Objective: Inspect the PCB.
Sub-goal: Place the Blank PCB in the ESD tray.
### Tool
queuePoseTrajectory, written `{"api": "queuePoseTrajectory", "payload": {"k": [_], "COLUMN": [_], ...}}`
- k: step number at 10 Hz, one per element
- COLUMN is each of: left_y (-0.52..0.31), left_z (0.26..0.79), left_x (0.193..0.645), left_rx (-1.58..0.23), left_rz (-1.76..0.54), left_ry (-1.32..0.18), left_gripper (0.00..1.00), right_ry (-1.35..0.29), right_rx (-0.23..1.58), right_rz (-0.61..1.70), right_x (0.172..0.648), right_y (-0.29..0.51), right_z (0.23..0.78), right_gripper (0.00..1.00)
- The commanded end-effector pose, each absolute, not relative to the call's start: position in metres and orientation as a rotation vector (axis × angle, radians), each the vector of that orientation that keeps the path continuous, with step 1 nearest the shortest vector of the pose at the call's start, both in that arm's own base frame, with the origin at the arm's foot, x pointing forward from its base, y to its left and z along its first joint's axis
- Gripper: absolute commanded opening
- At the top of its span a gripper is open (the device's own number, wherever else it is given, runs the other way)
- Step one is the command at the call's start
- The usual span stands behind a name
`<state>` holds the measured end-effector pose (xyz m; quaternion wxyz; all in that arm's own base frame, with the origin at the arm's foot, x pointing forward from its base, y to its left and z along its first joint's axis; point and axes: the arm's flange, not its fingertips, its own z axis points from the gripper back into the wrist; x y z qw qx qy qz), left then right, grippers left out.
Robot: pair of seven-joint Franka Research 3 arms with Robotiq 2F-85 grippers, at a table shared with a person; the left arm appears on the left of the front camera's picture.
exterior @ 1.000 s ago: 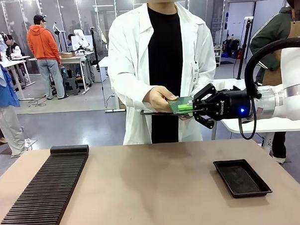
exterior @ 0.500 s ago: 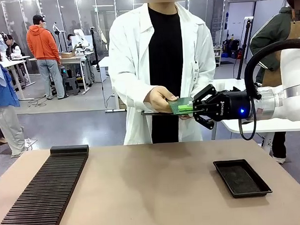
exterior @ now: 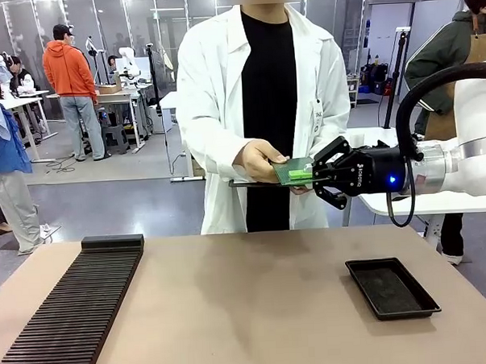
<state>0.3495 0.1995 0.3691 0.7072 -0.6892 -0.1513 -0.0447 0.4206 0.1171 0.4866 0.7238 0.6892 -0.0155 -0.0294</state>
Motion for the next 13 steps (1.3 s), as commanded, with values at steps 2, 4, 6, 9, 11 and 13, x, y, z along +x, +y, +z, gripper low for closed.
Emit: {"api": "queuePoseTrajectory", "payload": {"k": [2, 4, 6, 9, 11, 13], "left_y": [0.2008, 0.2008, 0.2008, 0.2008, 0.2008, 0.2008], "left_z": [0.3725, 0.3725, 0.3725, 0.3725, 0.3725, 0.3725], "left_x": [0.3517, 0.3517, 0.3517, 0.3517, 0.3517, 0.3517], "left_rx": [-1.527, -1.527, -1.527, -1.527, -1.527, -1.527], "left_rz": [-0.097, -0.097, -0.097, -0.097, -0.097, -0.097], "left_ry": [-0.333, -0.333, -0.333, -0.333, -0.333, -0.333], "left_gripper": [1.0, 1.0, 1.0, 1.0, 1.0, 1.0], "right_ry": [-0.038, -0.038, -0.038, -0.038, -0.038, -0.038], "right_rx": [1.52, 1.52, 1.52, 1.52, 1.52, 1.52], "right_rz": [-0.06, -0.06, -0.06, -0.06, -0.06, -0.06], "right_x": [0.4195, 0.4195, 0.4195, 0.4195, 0.4195, 0.4195], "right_y": [0.1178, 0.1178, 0.1178, 0.1178, 0.1178, 0.1178], "right_z": [0.489, 0.489, 0.489, 0.489, 0.489, 0.489], "right_gripper": [0.0, 0.0, 0.0, 0.0, 0.0, 0.0]}}
